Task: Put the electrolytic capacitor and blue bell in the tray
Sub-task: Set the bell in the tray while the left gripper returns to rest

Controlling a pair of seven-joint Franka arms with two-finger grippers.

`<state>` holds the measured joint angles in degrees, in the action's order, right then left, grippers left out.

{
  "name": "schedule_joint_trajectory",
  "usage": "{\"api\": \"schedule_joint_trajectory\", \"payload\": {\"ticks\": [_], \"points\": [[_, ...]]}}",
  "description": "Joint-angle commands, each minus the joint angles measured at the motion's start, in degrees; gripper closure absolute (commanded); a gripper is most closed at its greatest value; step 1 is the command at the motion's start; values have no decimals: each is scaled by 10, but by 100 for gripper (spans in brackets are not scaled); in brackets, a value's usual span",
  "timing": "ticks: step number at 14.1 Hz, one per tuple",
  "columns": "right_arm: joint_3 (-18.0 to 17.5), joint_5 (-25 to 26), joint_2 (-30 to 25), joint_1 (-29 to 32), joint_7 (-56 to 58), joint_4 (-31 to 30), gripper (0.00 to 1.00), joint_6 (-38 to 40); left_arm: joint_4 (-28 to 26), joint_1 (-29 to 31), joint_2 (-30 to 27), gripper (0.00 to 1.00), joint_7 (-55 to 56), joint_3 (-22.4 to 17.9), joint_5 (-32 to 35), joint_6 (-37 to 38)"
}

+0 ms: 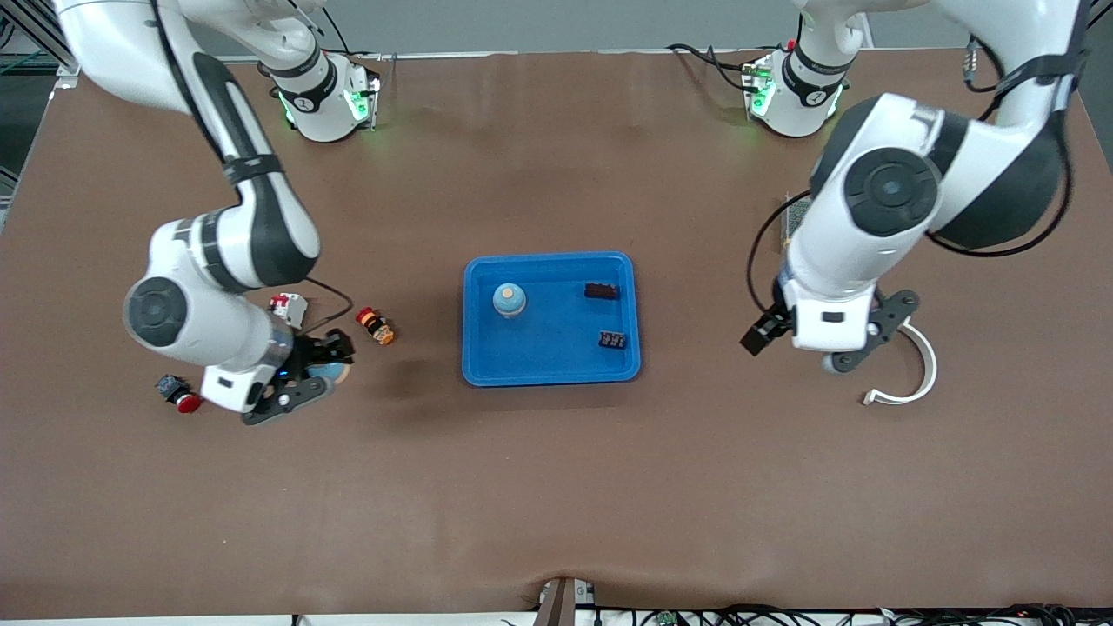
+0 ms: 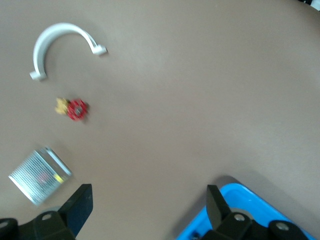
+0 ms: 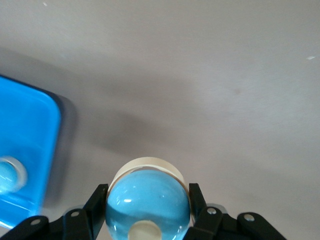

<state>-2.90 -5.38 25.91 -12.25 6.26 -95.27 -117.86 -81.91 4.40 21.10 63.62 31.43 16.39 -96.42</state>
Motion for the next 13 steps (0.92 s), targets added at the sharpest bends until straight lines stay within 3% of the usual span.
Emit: {"api": "schedule_joint_trajectory", "payload": {"ticks": [1,5,13], "points": [[5,-3,7,-54,-126,24,50,3,-15,43,-44,0,-120,5,-14,20],[5,1,33,-132,-288,46,50,-21,-15,89,-78,0,-268,1,-26,45],[6,3,85,-176,-341,41,49,-111,-46,10,-174,0,-506,-186,-85,88]]}}
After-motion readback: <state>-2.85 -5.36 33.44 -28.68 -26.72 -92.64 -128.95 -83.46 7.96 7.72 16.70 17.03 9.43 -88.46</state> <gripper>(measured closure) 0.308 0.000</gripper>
